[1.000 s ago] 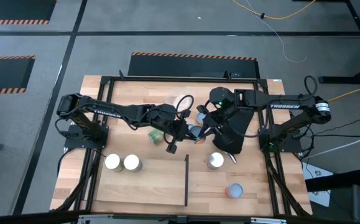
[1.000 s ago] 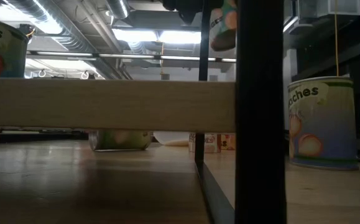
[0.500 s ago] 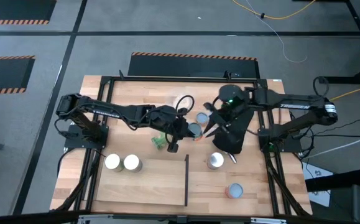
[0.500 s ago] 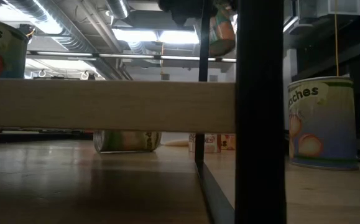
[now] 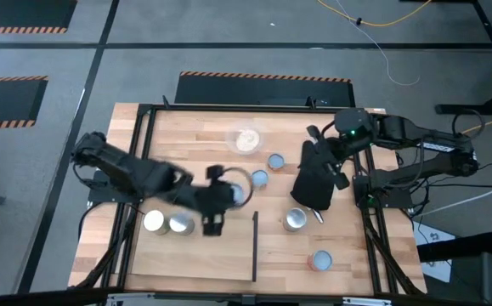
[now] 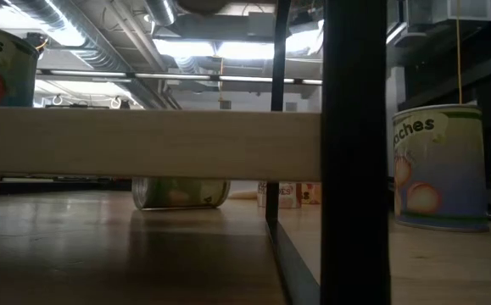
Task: Pick and place cans onto a shelf
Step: Put the orange canned orange on the shelf aligned with the other green canned orange
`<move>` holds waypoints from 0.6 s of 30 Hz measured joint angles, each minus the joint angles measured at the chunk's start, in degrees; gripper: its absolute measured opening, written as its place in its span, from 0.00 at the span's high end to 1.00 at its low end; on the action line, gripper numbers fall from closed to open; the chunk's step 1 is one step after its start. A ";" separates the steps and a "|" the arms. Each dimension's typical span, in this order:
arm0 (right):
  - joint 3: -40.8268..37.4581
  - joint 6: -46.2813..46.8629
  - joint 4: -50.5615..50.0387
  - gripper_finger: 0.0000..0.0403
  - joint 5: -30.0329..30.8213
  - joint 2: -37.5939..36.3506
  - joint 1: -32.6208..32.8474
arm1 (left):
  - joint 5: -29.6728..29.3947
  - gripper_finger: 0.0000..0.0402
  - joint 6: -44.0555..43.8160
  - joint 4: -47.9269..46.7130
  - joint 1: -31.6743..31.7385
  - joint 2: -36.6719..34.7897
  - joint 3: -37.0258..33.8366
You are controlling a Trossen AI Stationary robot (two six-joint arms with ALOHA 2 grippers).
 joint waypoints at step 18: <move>0.00 0.02 -0.27 0.79 -0.17 0.35 0.00 | -6.43 0.99 -56.16 -14.36 -28.68 0.56 -2.75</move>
